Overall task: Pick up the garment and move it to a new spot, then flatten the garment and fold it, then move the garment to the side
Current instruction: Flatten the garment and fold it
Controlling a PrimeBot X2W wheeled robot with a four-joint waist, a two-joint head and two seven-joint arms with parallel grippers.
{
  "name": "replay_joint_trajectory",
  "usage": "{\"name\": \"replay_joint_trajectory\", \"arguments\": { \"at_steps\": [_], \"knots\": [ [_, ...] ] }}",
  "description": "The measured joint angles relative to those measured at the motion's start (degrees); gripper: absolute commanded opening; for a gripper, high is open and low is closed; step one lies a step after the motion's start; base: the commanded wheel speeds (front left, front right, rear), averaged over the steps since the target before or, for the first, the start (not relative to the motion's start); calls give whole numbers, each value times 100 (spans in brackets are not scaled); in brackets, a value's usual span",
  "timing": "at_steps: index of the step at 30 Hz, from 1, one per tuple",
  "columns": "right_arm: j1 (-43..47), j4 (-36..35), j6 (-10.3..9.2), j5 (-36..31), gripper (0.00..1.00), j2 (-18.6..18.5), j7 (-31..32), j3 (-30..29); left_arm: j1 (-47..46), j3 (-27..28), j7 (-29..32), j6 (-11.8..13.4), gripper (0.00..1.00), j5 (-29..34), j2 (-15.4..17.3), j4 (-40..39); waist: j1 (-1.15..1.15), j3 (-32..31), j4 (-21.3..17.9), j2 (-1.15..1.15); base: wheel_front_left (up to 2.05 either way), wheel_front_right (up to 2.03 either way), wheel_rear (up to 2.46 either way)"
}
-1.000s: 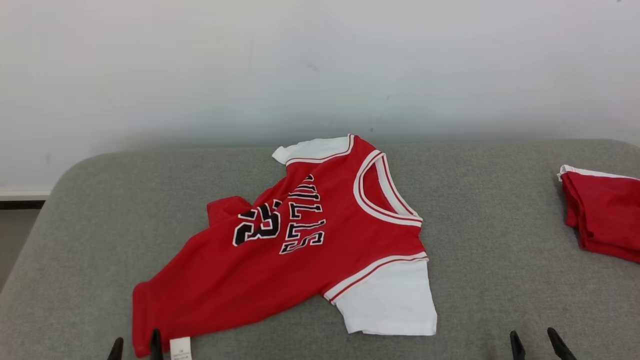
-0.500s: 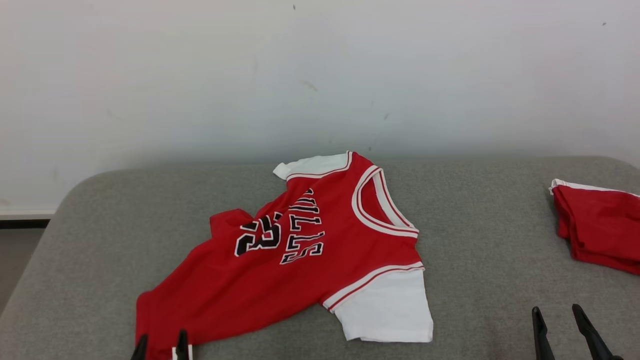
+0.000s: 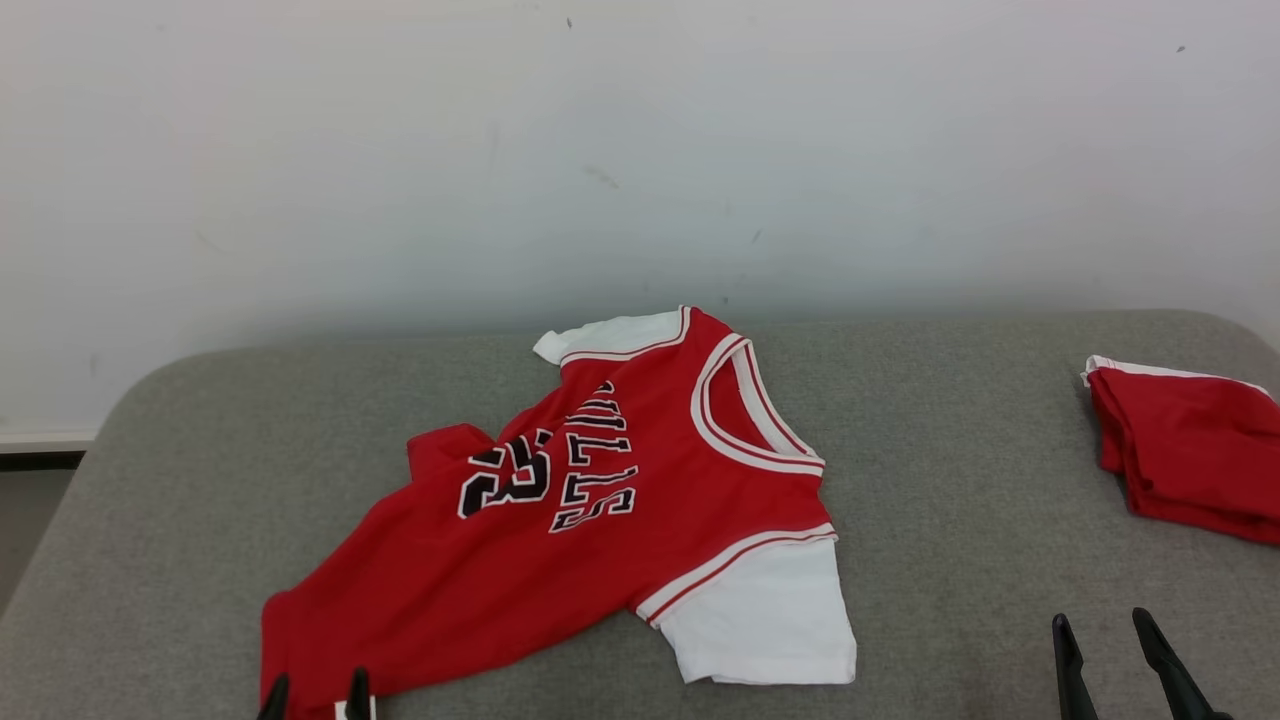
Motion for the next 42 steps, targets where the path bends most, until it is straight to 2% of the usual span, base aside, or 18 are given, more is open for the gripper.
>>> {"name": "replay_joint_trajectory", "arguments": {
  "at_steps": [14, 17, 22, 30, 34, 42],
  "knots": [
    [4, 22, 0, 119, 100, 36, 0, 82, -32, -200, 0, -144, 100, -2, -4, 104, 0, 35, 10, 0, 0, 0, 0],
    [-60, 31, 0, 232, 100, 30, 0, 245, -66, -270, 0, -152, 100, 180, 7, 222, 0, 52, 29, 0, 0, 0, 0],
    [-268, 427, 0, 532, 100, -281, 20, 914, -159, -377, 2, -167, 100, 480, 300, 1004, 0, 78, 86, 0, 0, 0, 0],
    [-861, 867, 0, 969, 100, -737, 831, 1741, -730, -377, 501, -57, 100, 746, 803, 1637, 0, 260, 161, 0, 0, 0, 0],
    [-1021, 1159, 0, 1078, 100, -784, 1200, 1987, -972, -509, 724, -58, 100, 926, 1010, 1886, 0, 365, 223, 0, 0, 0, 0],
    [-1323, 1488, 0, 1247, 100, -728, 1221, 2143, -1498, -811, 777, -76, 100, 1216, 1241, 2125, 0, 630, 324, 0, 0, 0, 0]
  ]
}}
